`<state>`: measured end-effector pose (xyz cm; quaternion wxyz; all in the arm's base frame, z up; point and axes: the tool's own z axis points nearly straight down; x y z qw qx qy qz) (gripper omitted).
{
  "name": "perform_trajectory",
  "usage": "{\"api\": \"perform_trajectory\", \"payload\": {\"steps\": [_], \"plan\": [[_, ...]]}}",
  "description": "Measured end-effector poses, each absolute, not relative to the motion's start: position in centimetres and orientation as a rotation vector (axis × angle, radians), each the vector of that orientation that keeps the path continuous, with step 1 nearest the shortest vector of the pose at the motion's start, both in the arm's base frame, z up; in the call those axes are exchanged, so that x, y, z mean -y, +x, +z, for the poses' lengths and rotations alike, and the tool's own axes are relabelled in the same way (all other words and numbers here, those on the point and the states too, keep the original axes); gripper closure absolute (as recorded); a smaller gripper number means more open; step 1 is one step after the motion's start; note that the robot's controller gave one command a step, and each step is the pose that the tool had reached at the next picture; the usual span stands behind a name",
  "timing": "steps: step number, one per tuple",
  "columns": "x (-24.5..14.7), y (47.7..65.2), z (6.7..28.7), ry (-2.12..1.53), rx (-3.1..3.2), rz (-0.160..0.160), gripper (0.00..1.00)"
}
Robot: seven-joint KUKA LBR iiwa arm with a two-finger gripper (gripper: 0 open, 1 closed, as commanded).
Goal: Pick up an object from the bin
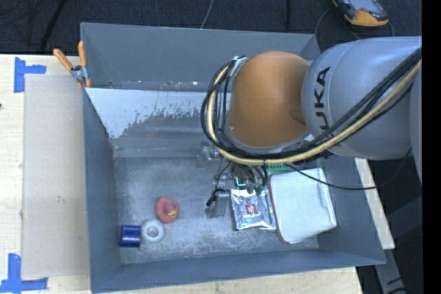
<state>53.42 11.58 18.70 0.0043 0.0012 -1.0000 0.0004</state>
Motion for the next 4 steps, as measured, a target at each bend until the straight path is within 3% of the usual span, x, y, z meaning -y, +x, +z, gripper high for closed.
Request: {"api": "perform_trajectory", "payload": {"steps": [1,2,3,4], "plan": [[-16.2,54.2,7.4,-0.351,3.113,0.004,0.00],[-16.2,54.5,7.9,-0.359,3.121,-0.003,1.00],[-17.1,52.3,18.7,-0.325,3.131,-0.005,1.00],[-18.4,52.9,27.9,-0.297,3.136,-0.006,1.00]]}}
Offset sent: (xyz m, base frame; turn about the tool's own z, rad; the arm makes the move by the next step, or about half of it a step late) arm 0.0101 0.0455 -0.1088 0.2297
